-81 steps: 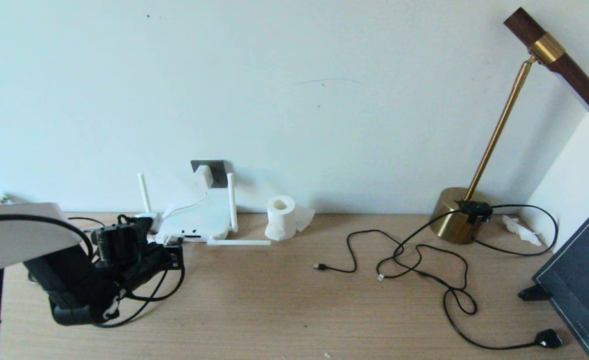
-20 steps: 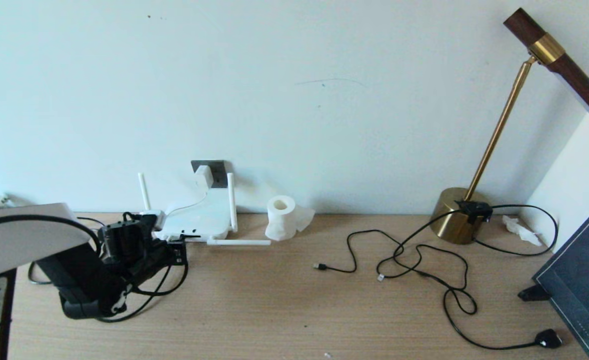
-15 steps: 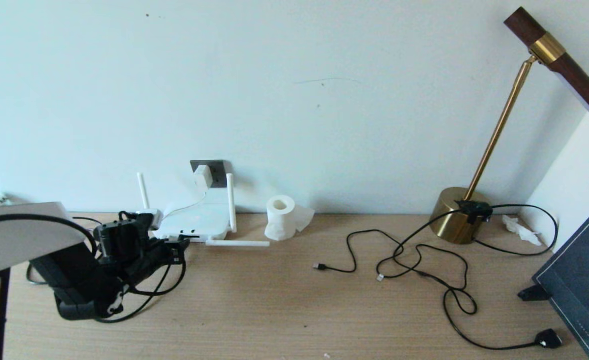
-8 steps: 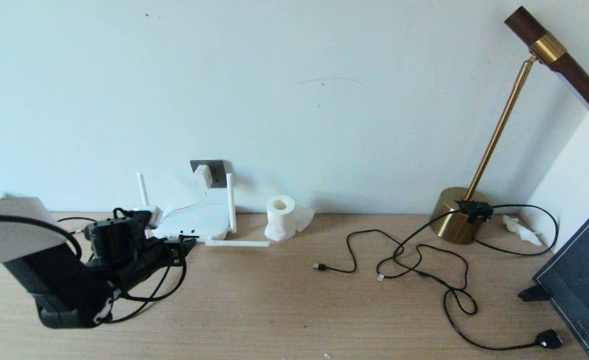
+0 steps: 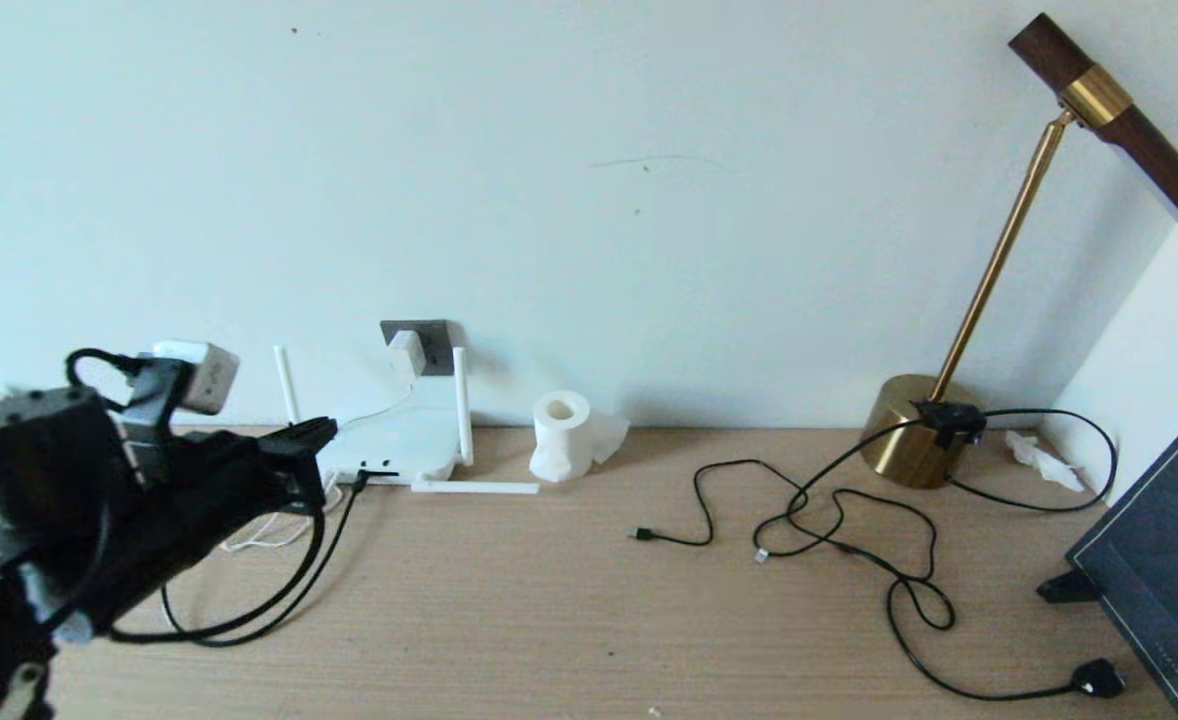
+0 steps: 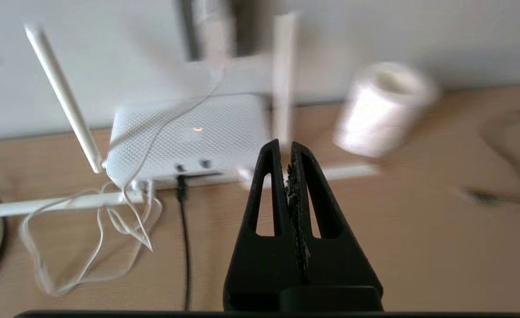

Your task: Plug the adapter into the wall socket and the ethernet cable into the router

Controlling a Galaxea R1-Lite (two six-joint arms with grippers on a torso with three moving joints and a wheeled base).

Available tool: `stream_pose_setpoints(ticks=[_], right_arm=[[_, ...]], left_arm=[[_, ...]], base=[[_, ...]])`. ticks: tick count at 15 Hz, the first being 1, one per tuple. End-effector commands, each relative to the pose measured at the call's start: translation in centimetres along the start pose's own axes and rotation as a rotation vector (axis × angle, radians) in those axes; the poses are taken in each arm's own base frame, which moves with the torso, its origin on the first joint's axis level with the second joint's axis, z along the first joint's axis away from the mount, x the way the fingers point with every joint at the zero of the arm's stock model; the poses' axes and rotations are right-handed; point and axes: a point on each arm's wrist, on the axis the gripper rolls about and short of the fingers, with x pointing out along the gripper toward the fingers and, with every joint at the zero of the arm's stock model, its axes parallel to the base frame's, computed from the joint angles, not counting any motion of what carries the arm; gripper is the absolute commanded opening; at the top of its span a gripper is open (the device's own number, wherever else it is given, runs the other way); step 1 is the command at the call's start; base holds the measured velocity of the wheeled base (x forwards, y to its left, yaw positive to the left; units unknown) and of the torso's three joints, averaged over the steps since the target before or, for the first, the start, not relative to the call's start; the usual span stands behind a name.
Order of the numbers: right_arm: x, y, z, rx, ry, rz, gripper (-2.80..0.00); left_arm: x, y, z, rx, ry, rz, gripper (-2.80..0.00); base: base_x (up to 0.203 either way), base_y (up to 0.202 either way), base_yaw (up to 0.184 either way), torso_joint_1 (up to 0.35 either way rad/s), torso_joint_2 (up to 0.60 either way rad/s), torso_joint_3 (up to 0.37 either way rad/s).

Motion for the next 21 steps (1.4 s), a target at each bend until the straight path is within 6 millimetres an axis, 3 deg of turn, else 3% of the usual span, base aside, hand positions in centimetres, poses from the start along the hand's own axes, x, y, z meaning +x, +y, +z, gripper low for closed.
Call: stream_pose_setpoints(ticks=[1, 4, 6, 8, 10, 16, 19, 21], right_arm=[[0.0, 0.0, 0.0, -0.002, 0.003, 0.001, 0.0], [0.0, 0.0, 0.0, -0.001, 0.003, 0.001, 0.0], [0.0, 0.0, 0.0, -0.003, 0.003, 0.001, 0.0], [0.0, 0.0, 0.0, -0.001, 0.002, 0.0, 0.0], [0.0, 0.0, 0.0, -0.002, 0.003, 0.001, 0.0], [0.0, 0.0, 0.0, 0.001, 0.003, 0.0, 0.0], [0.0, 0.0, 0.0, -0.001, 0.003, 0.0, 0.0], [0.0, 0.0, 0.0, 0.003, 0.003, -0.001, 0.0]], left_arm=[[-8.9, -1.9, 1.1, 0.021, -0.024, -0.064, -2.8], [-15.9, -3.0, -7.8, 0.022, 0.405, -0.165, -2.8], [-18.7, -2.9, -9.9, 0.004, 0.566, -0.192, -2.8], [-19.9, -2.6, -10.5, -0.005, 0.645, -0.131, -2.8], [-20.6, -2.1, -10.3, -0.048, 0.576, 0.002, -2.8], [-25.4, -2.7, -10.9, 0.041, -0.003, 0.15, -2.8], [-25.5, -2.8, -11.0, -0.094, -0.054, 0.198, -2.8], [-25.5, -2.8, -11.0, -0.095, -0.053, 0.202, -2.8]], base=[[0.0, 0.0, 0.0, 0.0, 0.0, 0.0], [0.0, 0.0, 0.0, 0.0, 0.0, 0.0], [0.0, 0.0, 0.0, 0.0, 0.0, 0.0], [0.0, 0.0, 0.0, 0.0, 0.0, 0.0], [0.0, 0.0, 0.0, 0.0, 0.0, 0.0], [0.0, 0.0, 0.0, 0.0, 0.0, 0.0], [0.0, 0.0, 0.0, 0.0, 0.0, 0.0], [0.0, 0.0, 0.0, 0.0, 0.0, 0.0]])
